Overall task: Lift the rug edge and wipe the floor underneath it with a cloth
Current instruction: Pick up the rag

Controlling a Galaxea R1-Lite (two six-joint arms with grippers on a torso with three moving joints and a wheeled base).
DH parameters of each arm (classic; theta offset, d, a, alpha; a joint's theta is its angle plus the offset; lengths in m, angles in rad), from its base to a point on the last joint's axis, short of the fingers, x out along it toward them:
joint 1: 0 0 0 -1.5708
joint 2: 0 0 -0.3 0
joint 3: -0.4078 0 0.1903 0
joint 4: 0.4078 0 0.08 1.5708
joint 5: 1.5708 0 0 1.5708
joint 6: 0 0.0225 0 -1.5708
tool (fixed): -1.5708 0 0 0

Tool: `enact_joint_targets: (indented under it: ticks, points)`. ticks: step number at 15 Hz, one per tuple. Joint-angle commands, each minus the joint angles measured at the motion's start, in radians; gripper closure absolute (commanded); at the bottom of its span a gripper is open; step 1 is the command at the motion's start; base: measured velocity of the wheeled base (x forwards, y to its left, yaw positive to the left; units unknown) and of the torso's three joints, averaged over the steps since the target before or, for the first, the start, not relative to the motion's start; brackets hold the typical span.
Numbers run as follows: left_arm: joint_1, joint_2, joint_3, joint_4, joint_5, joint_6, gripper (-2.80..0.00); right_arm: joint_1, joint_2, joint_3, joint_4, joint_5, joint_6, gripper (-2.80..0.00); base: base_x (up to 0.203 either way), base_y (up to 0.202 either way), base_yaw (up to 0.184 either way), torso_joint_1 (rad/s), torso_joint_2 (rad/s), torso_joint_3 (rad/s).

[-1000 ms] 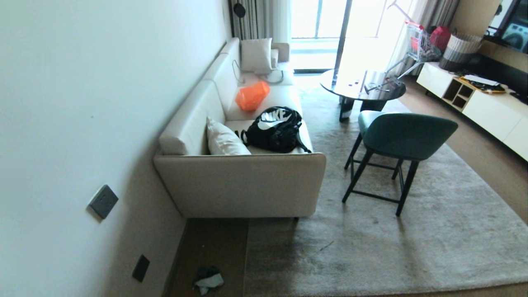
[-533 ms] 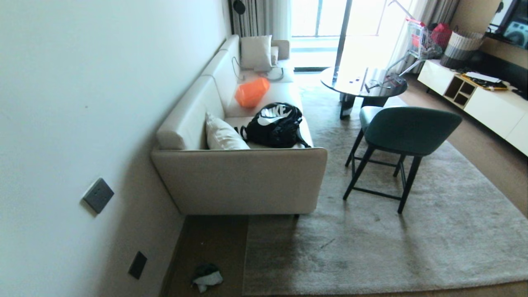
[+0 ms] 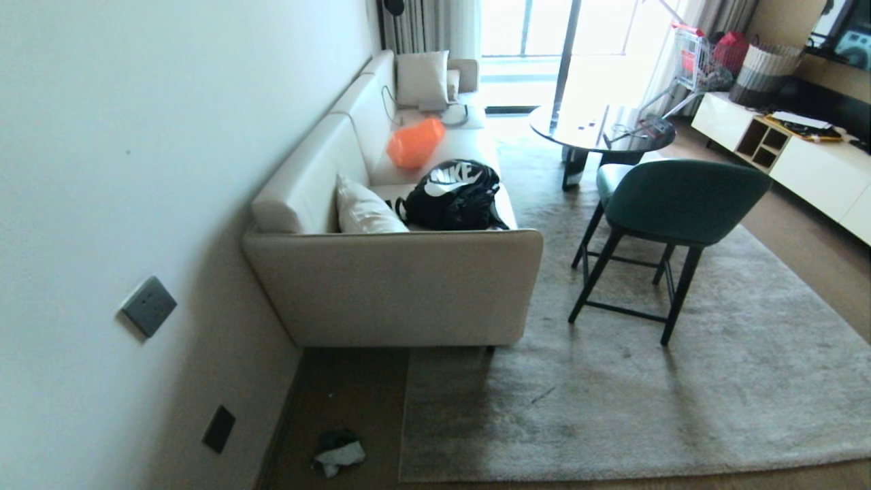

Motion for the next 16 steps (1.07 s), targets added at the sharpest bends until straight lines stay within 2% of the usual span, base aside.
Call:
enact_joint_targets:
  ticks: [1, 10, 16]
  points:
    - [0.0, 0.0, 0.0, 0.0, 0.001, -0.001, 0.0, 0.0, 0.002, 0.0, 0.0, 0.0, 0.001, 0.0, 0.0, 0.0, 0.0, -0.201, 0.52, 0.321]
    - [0.0, 0.0, 0.0, 0.0, 0.0, 0.0, 0.0, 0.0, 0.002, 0.0, 0.0, 0.0, 0.001, 0.0, 0.0, 0.0, 0.0, -0.163, 0.53, 0.361]
    - [0.0, 0.0, 0.0, 0.0, -0.001, -0.001, 0.0, 0.0, 0.002, 0.0, 0.0, 0.0, 0.001, 0.0, 0.0, 0.0, 0.0, -0.096, 0.47, 0.38]
